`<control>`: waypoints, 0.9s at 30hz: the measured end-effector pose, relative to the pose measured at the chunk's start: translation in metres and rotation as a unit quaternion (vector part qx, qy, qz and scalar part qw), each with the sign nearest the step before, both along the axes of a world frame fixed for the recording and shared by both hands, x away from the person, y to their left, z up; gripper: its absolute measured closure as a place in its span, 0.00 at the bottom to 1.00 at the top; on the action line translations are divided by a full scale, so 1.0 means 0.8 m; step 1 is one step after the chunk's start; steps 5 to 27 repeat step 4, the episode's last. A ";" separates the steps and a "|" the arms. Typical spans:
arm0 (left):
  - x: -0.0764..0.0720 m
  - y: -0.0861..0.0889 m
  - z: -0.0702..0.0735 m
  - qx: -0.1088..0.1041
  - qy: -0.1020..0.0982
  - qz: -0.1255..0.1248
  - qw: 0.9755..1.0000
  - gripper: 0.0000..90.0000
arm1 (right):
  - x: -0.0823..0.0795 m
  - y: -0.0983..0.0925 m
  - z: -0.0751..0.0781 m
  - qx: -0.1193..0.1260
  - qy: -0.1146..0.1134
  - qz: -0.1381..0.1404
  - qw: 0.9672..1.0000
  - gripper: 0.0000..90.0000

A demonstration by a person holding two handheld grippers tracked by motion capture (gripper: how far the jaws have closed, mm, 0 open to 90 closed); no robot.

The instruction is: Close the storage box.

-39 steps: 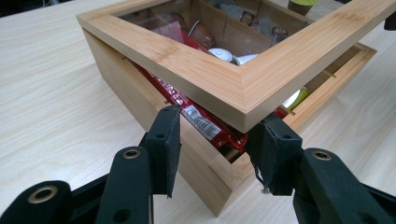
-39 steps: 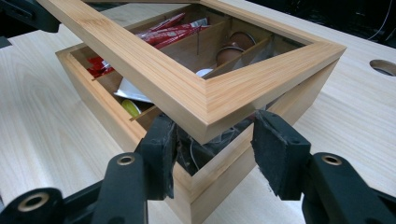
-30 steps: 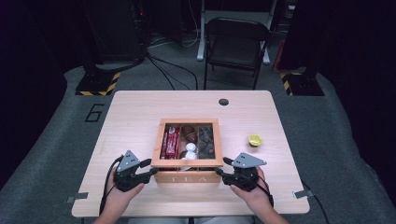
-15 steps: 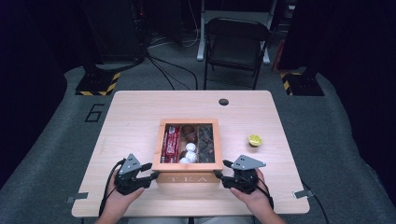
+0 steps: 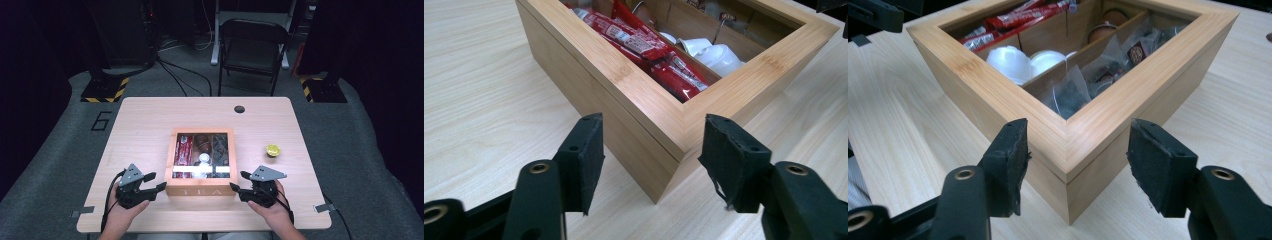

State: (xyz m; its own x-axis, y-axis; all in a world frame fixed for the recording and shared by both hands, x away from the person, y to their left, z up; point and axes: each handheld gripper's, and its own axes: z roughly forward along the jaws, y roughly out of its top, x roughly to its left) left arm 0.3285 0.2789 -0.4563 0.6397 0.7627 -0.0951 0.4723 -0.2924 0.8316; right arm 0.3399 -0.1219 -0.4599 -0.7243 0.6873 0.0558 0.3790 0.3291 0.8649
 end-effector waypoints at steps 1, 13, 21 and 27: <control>0.000 0.001 0.000 0.001 -0.001 -0.001 1.000 0.43 | -0.001 0.001 0.000 -0.006 -0.008 0.001 1.000 0.41; -0.001 0.000 0.000 0.008 -0.007 -0.009 1.000 0.40 | -0.001 0.004 -0.005 -0.026 -0.005 0.010 1.000 0.40; -0.001 0.000 0.000 0.008 -0.007 -0.009 1.000 0.40 | -0.001 0.004 -0.005 -0.026 -0.005 0.010 1.000 0.40; -0.001 0.000 0.000 0.008 -0.007 -0.009 1.000 0.40 | -0.001 0.004 -0.005 -0.026 -0.005 0.010 1.000 0.40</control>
